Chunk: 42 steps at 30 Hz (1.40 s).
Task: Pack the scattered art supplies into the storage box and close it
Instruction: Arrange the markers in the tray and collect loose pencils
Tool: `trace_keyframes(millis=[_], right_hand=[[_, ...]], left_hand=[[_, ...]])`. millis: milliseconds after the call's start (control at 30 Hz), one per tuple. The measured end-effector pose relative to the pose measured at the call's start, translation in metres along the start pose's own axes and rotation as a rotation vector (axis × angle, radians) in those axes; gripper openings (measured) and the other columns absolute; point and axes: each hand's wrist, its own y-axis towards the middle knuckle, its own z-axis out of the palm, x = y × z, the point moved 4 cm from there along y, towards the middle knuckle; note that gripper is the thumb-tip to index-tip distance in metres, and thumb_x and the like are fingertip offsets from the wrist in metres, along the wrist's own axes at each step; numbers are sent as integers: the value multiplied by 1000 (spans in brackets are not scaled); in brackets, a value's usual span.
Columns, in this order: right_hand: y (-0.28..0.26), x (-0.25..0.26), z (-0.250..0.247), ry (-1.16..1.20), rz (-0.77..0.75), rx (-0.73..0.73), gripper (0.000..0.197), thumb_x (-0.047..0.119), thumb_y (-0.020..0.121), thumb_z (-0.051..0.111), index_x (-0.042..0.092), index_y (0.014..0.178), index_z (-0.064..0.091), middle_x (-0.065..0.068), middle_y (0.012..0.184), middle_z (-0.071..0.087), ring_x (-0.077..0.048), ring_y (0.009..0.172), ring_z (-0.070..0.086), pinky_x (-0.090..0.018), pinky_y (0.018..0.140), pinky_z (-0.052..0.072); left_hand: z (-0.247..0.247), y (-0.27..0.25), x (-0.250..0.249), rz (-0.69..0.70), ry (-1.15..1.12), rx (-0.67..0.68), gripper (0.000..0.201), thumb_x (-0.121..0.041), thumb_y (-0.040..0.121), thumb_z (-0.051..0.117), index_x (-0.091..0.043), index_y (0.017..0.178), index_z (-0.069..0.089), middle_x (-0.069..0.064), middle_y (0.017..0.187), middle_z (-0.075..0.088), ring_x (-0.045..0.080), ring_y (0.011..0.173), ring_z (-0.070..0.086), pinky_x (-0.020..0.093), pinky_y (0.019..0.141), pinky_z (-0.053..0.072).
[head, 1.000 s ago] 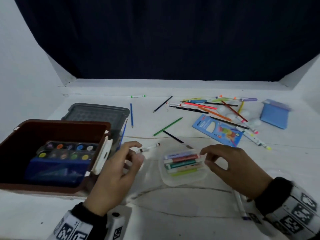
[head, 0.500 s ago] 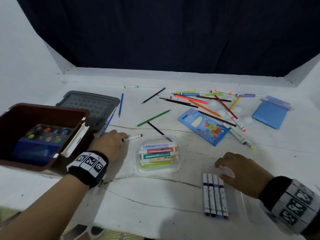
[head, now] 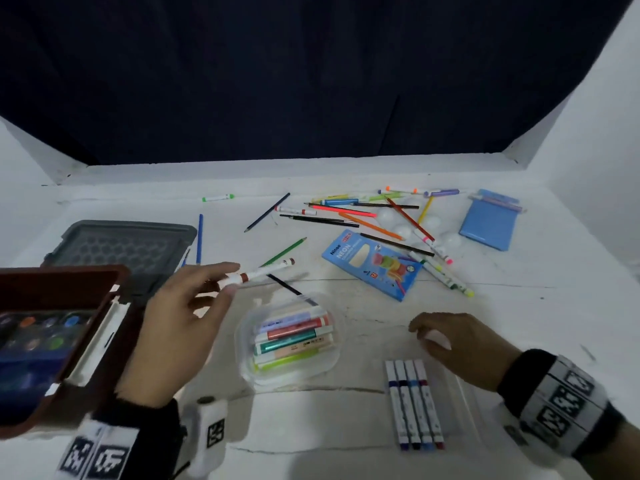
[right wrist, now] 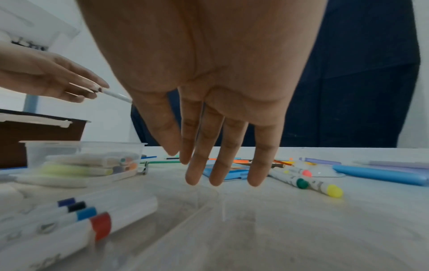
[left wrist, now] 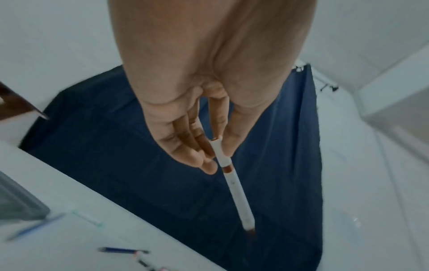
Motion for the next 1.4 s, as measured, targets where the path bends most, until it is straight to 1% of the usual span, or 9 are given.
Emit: trace_keyframes(millis=[167,367,500,700,867,967,1100,1200,1400], right_hand=[[-16,-20,-8,34,-5,-118,28,19,89,67,21,116,65,4,114,67,-14,105,62,-30,97,47],[-30,-46,-3,-54,-48,18,41,33,90,63,30,130,55,9,134,54,-13,124,49,-27,108,35],[-36,-58,-6,-139,-124,110,53,44,92,56,34,142,41,13,149,40,-9,137,34,-31,112,30],[-41,-66,-9,-287,-265,229,67,54,94,47,31,152,23,8,160,19,-12,146,18,-36,114,23],[-42,-65,-6,-350,-338,230,65,52,90,53,18,142,34,-1,150,28,-25,137,30,-45,106,33],[-41,-65,-4,-378,-364,208,67,45,88,59,17,143,32,-3,149,26,-27,134,33,-45,104,35],[-37,-68,0,-413,-395,165,75,39,88,64,17,148,26,-2,147,29,-25,130,38,-41,99,37],[-32,-71,0,-426,-386,159,77,42,86,66,17,147,28,0,141,36,-26,125,42,-39,94,38],[-28,-71,0,-443,-362,163,69,48,82,68,20,137,38,-2,131,45,-25,117,46,-41,92,41]], left_hand=[[40,-21,-38,-125,-457,108,22,-5,83,72,-17,101,75,10,92,74,19,89,73,17,81,54],[100,-43,-61,-253,-616,158,22,-9,78,73,-13,99,77,18,91,74,25,84,74,29,82,57],[149,-57,-75,-268,-501,285,18,-20,77,76,-22,95,78,2,74,70,7,71,65,14,73,48],[220,-76,-75,-275,-187,501,13,-20,83,80,-25,95,78,0,85,74,18,76,73,33,75,60],[239,-81,-73,-164,141,455,18,-24,83,80,-24,101,78,-11,86,73,2,78,68,15,73,52],[249,-83,-73,1,318,578,32,-37,86,75,-24,115,72,-9,99,66,1,84,58,12,77,41],[251,-88,-69,121,533,759,53,-57,86,65,-27,129,62,-9,123,53,11,112,46,24,94,41],[249,-89,-73,190,661,807,62,-69,81,50,-31,129,60,-10,126,55,17,112,50,35,90,47],[254,-78,-79,222,801,847,62,-68,80,63,-35,131,54,-14,131,54,17,111,51,34,86,39]])
